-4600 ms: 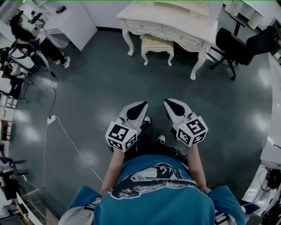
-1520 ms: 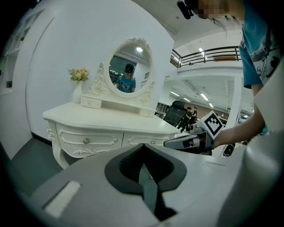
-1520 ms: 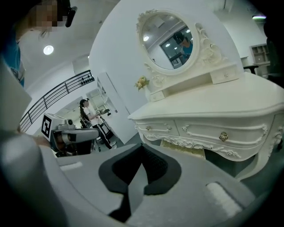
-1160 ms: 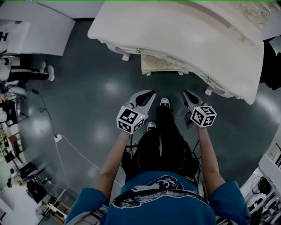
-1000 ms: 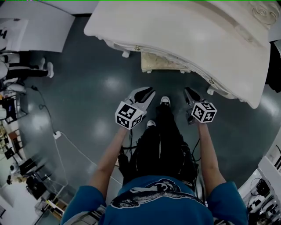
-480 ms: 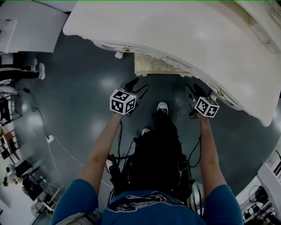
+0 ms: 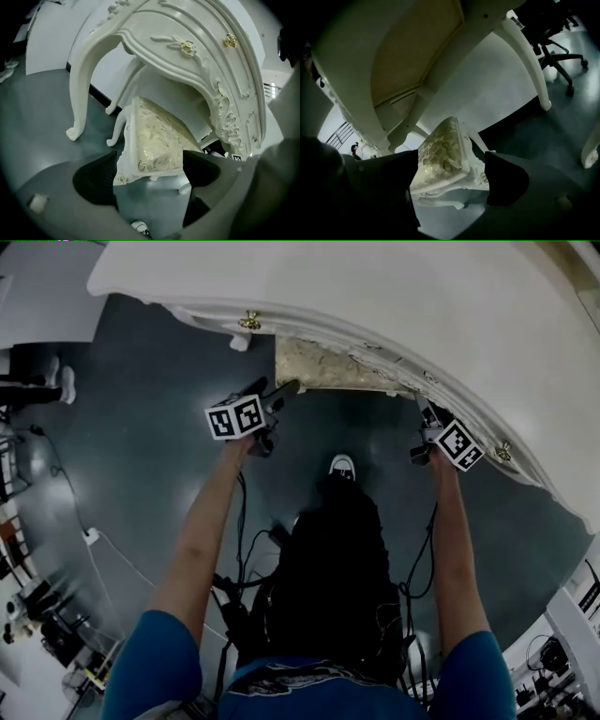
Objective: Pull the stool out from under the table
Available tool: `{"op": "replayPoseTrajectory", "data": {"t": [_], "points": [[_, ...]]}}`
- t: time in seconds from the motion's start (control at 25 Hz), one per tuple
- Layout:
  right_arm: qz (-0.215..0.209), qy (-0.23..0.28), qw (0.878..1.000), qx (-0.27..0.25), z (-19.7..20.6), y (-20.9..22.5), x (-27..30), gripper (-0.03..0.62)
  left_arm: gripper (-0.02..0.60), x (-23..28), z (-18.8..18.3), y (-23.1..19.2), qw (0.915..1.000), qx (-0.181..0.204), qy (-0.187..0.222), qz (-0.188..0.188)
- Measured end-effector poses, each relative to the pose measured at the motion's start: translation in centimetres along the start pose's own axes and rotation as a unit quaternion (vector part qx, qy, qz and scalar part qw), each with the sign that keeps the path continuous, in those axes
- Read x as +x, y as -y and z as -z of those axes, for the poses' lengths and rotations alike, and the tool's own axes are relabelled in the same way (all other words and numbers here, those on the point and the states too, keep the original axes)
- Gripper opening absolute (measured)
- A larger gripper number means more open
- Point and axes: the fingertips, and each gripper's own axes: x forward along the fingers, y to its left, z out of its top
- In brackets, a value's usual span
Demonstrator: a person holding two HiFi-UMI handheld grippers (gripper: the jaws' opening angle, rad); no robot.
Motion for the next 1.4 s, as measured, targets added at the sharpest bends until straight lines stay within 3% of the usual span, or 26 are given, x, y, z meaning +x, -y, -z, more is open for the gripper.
{"op": "replayPoseTrajectory", "data": {"t": [0.16, 0.36, 0.44, 0.48, 0.56, 0.64, 0.84, 1.08, 1.4], "points": [[0.008, 0.002, 1.000, 0.009, 0.5, 1.5, 1.4, 0.439, 0.445, 1.9, 0.4, -0.7, 0.9997, -0.013, -0.004, 0.023], [-0.036, 0.007, 0.999, -0.022, 0.3, 0.7, 2.4, 0.437, 0.457, 2.9, 0.5, -0.4, 0.9971, -0.023, -0.003, 0.072], [-0.060, 0.010, 0.997, -0.044, 0.2, -0.2, 2.5, 0.377, 0.456, 3.0, 0.5, -0.2, 0.9954, -0.024, -0.001, 0.092], [-0.069, 0.013, 0.996, -0.049, 0.2, -0.7, 2.5, 0.316, 0.454, 3.1, 0.5, 0.0, 0.9945, -0.021, -0.001, 0.102], [-0.070, 0.020, 0.996, -0.050, 0.3, -1.3, 2.4, 0.308, 0.433, 3.1, 0.2, 0.3, 0.9931, -0.017, -0.001, 0.116], [-0.063, 0.023, 0.996, -0.052, 0.5, -1.4, 2.2, 0.305, 0.456, 3.1, 0.1, 0.3, 0.9931, -0.017, 0.004, 0.116], [-0.047, 0.030, 0.998, -0.043, 2.6, -1.3, 1.4, 0.304, 0.417, 2.4, 0.4, -0.8, 0.9949, -0.009, 0.018, 0.099], [-0.033, 0.021, 0.999, -0.031, 4.5, -2.0, -0.4, 0.299, 0.392, 1.2, 0.6, -0.8, 0.9954, 0.022, -0.012, 0.092], [-0.017, -0.001, 0.999, -0.028, 6.8, -2.3, -4.7, 0.298, 0.391, -1.5, 3.7, 0.4, 0.9954, 0.022, -0.034, 0.087]]}}
